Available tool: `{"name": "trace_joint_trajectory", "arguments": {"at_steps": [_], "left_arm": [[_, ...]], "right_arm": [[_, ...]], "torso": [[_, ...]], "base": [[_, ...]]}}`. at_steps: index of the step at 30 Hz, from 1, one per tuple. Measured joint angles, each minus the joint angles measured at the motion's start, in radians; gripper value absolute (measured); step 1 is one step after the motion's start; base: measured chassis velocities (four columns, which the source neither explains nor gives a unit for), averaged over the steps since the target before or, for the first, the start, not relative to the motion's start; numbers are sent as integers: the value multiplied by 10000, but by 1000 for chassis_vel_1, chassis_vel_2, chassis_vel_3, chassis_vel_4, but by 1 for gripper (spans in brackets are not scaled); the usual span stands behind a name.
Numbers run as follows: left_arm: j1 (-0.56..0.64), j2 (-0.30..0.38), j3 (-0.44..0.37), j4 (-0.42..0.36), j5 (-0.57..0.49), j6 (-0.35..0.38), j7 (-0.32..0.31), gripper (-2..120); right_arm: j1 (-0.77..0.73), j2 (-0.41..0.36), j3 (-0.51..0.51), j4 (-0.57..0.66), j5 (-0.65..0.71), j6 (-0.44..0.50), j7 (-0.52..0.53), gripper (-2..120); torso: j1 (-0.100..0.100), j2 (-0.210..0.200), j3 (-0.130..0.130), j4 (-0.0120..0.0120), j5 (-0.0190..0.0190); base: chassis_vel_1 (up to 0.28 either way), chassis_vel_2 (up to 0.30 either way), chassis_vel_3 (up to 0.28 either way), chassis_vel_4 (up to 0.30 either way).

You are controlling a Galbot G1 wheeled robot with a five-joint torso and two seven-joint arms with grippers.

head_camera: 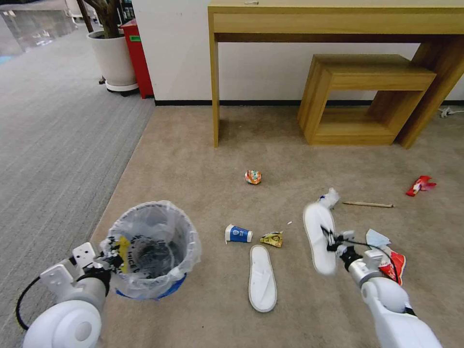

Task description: Pick up the trash bin and place the garbage on the floor into it.

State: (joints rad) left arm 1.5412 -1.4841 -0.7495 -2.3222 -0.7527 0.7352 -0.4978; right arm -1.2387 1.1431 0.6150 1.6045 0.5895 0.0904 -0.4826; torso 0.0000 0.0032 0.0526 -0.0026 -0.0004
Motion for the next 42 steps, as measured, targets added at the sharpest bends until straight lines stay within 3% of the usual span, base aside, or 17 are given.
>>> {"name": "trace_joint_trajectory", "arguments": {"at_steps": [2,6,9,18,25,33,42], "left_arm": [[2,-64,165,56,45,0,0,1],[3,-99,288,103,122,0,18,1],[24,-103,406,143,174,0,109,1],[107,-144,659,168,406,2,238,1],[312,-208,852,-35,573,2,421,1],[445,-371,1152,-137,904,3,616,1],[573,-382,1290,-226,1041,3,762,1]], "right_arm": [[15,-17,-144,894,502,483,-782,0],[158,-4,-450,1627,1210,775,-1348,0],[599,178,-1304,2451,2379,1157,-1994,0],[1815,954,-3312,3103,3027,1371,-2336,0],[2349,1327,-4743,2062,2332,1720,-3262,0],[2411,1964,-5436,722,1282,2225,-4253,0],[2604,2642,-5875,-576,299,2919,-4167,0]], "torso": [[0,0,0,3,4],[0,0,0,3,0],[0,0,0,3,1],[0,0,1,4,1],[0,0,1,2,2],[0,0,1,2,2],[0,-1,1,2,3]], "base": [[0,0,0,0],[0,0,0,0],[0,0,0,0],[0,0,0,0],[0,0,0,0],[0,0,0,0],[0,0,0,0]]}}
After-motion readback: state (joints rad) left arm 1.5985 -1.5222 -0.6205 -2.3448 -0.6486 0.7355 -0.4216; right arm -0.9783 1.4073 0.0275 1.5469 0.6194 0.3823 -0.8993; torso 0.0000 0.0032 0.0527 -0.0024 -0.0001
